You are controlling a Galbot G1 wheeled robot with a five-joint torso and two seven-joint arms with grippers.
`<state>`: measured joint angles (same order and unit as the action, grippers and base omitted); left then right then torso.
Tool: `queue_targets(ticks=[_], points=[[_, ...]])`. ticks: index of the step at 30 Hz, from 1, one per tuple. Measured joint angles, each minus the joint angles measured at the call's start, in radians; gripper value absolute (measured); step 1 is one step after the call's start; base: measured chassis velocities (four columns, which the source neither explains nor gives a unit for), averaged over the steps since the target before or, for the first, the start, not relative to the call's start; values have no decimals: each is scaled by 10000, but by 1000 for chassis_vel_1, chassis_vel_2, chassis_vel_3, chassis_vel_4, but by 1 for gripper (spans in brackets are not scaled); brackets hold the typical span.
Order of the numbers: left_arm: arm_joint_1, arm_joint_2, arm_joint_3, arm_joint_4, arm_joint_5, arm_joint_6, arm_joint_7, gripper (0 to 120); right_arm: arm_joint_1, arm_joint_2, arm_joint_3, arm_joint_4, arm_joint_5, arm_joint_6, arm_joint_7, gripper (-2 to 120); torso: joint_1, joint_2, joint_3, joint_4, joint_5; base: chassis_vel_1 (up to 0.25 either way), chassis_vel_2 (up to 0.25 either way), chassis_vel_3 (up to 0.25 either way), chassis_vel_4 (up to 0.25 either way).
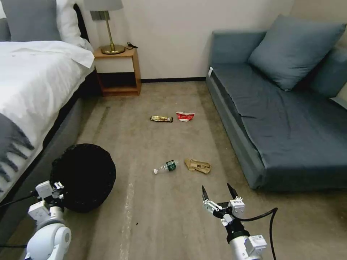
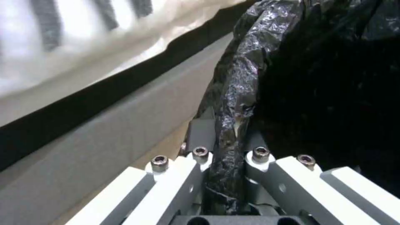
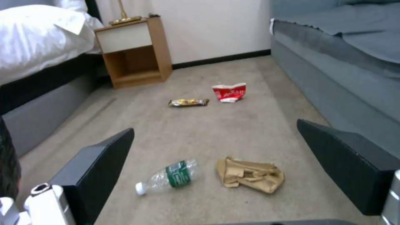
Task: Pick up the trash bin, then pick up the garbage on the floor and place it into the trash bin.
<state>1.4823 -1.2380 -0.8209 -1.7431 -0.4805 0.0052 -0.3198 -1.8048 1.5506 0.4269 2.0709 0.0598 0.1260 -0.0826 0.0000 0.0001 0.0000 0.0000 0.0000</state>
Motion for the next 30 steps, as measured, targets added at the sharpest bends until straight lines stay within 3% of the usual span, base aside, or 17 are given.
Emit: queue_targets(ticks=[18,30], points=[[-143,162,-121,311,-264,-192,-21,4,-80,65,56,-302,-148,119,74,100,0,0,0,-1,0,-127,127,127,-134],[-165,12,-84,268,-270,-237,-52,4,-93,64,41,-481,-204,323,-129,100,1,0,0,-1,0,-127,134,132,-133]])
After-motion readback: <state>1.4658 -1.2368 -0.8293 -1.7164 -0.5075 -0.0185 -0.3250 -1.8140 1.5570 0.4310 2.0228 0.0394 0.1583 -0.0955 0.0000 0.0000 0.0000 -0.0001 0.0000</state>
